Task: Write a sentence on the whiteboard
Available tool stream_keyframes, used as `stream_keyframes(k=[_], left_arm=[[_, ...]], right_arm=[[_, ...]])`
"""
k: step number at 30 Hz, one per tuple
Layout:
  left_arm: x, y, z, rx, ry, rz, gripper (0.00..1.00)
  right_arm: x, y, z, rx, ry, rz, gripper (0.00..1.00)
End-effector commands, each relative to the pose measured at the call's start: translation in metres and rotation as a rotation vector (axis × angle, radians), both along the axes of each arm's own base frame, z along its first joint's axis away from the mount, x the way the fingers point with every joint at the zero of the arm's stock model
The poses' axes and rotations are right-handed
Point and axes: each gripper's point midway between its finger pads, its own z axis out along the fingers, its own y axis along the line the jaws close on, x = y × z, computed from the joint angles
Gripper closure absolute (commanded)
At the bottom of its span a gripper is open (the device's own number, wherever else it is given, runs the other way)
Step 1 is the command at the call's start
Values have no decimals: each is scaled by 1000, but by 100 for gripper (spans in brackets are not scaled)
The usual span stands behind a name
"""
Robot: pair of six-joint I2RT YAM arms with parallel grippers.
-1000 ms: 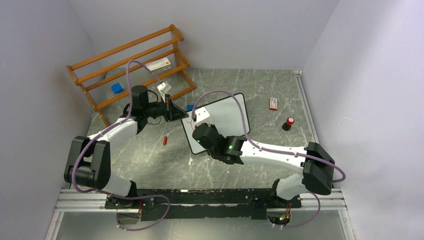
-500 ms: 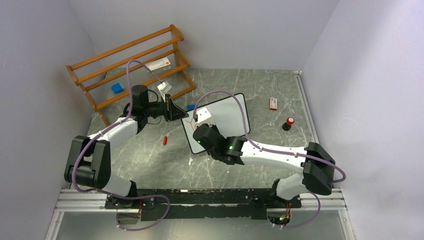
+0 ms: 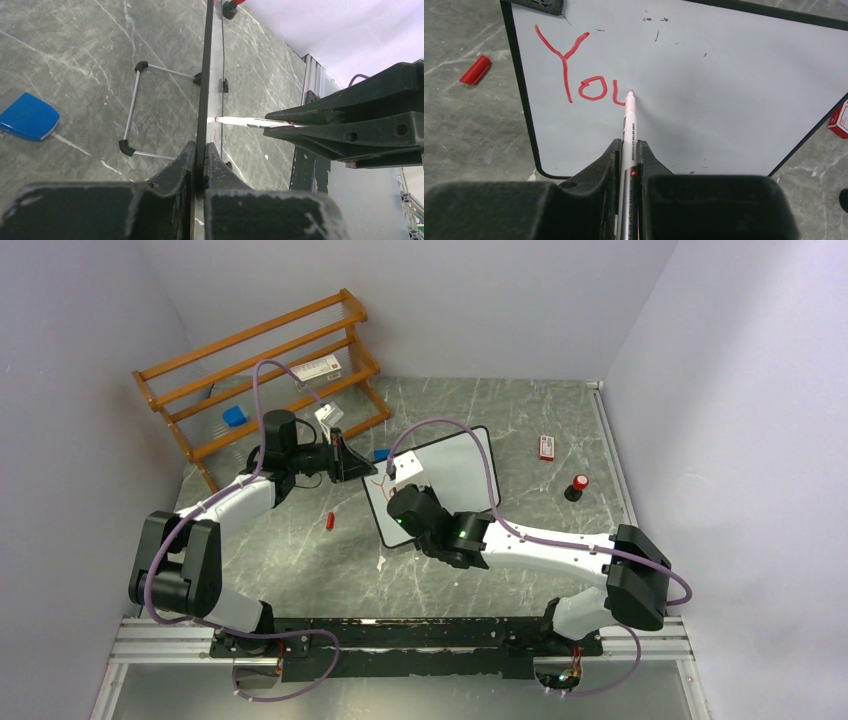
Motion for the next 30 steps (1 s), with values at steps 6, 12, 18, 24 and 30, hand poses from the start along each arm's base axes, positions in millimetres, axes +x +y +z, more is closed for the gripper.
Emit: stream_keyframes(k=[6, 12, 18, 24, 30], left_arm=[[-6, -2, -28, 56, 50, -9, 95], [-6, -2, -28, 57, 50, -10, 95], [-5, -2, -28, 59, 51, -8, 95], [-5, -2, -28, 59, 49, -9, 95], [-5, -2, -28, 61, 49, -7, 95]], right_arm=[[15, -1, 19, 60, -49, -45, 100], [16, -1, 20, 70, -50, -47, 100], [15, -1, 20, 77, -41, -35, 100], [11, -2, 11, 56, -10, -23, 100], [6, -5, 1, 29, 23, -17, 100]])
